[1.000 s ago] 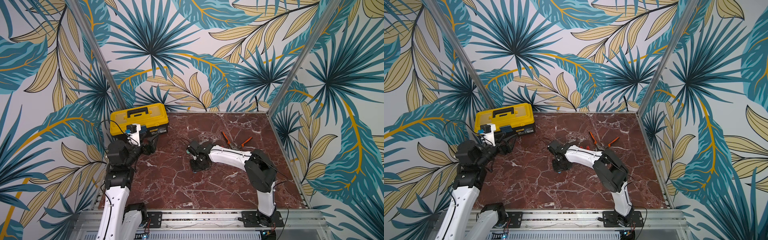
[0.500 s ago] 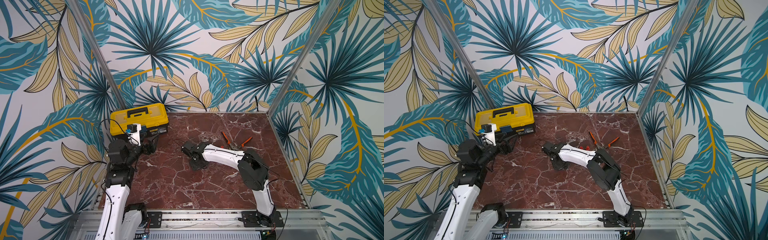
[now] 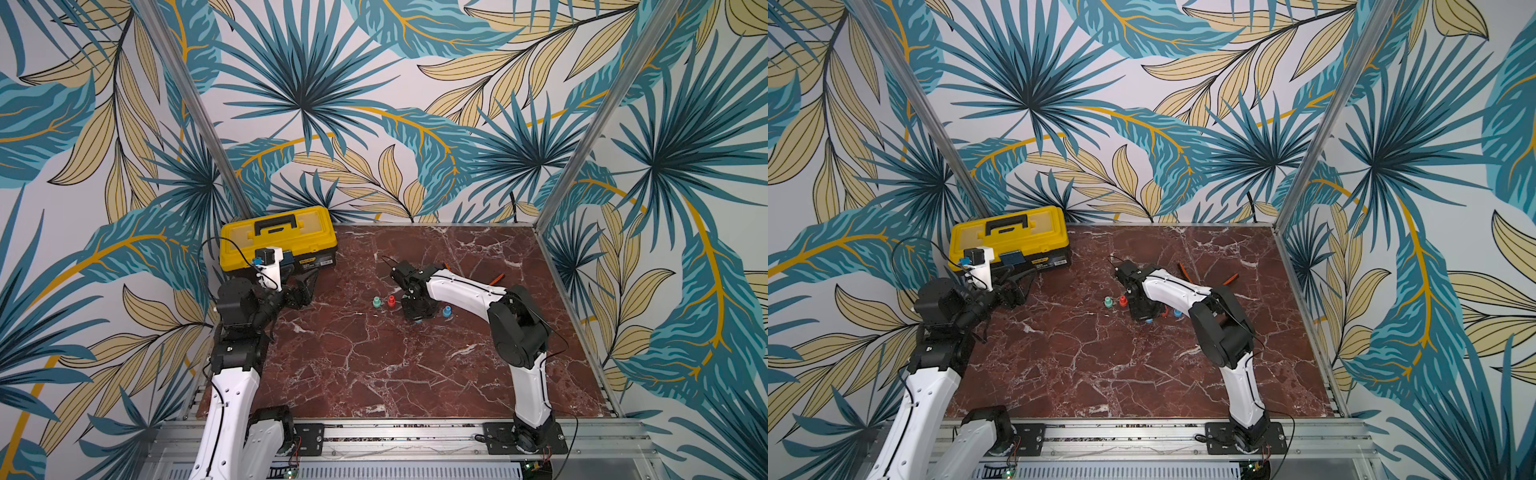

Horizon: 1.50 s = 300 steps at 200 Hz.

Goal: Close the stamp cap
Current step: Place the stamp at the center of the board, then reset both arms

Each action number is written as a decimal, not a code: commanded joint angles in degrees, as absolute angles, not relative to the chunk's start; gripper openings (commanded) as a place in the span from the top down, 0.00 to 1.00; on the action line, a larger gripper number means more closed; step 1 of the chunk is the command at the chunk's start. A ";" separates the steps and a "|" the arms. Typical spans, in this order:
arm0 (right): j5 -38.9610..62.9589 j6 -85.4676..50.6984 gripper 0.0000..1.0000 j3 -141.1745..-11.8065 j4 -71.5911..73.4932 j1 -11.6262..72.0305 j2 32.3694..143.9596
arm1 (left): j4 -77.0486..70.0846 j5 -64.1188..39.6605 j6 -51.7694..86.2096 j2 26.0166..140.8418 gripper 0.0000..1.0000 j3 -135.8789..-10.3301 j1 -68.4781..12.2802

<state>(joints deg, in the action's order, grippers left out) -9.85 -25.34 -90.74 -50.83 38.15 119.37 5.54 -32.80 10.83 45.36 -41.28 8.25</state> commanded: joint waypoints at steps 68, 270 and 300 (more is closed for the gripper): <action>-9.76 -23.12 0.78 -93.91 -53.65 36.35 121.49 | 5.67 -33.90 10.90 45.53 0.20 -40.74 8.86; -20.04 -18.52 0.01 -84.49 -41.65 32.62 96.94 | 5.54 -15.55 9.49 52.49 0.00 -42.05 -0.86; -22.17 -17.53 0.00 -78.55 -37.72 26.61 91.25 | 5.12 -7.64 9.60 57.79 0.00 -42.07 -2.98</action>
<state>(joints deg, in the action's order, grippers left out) -18.00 -19.16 -83.66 -40.97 30.65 94.56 5.48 -17.78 10.31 54.46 -41.28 -2.13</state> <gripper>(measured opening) 0.994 0.994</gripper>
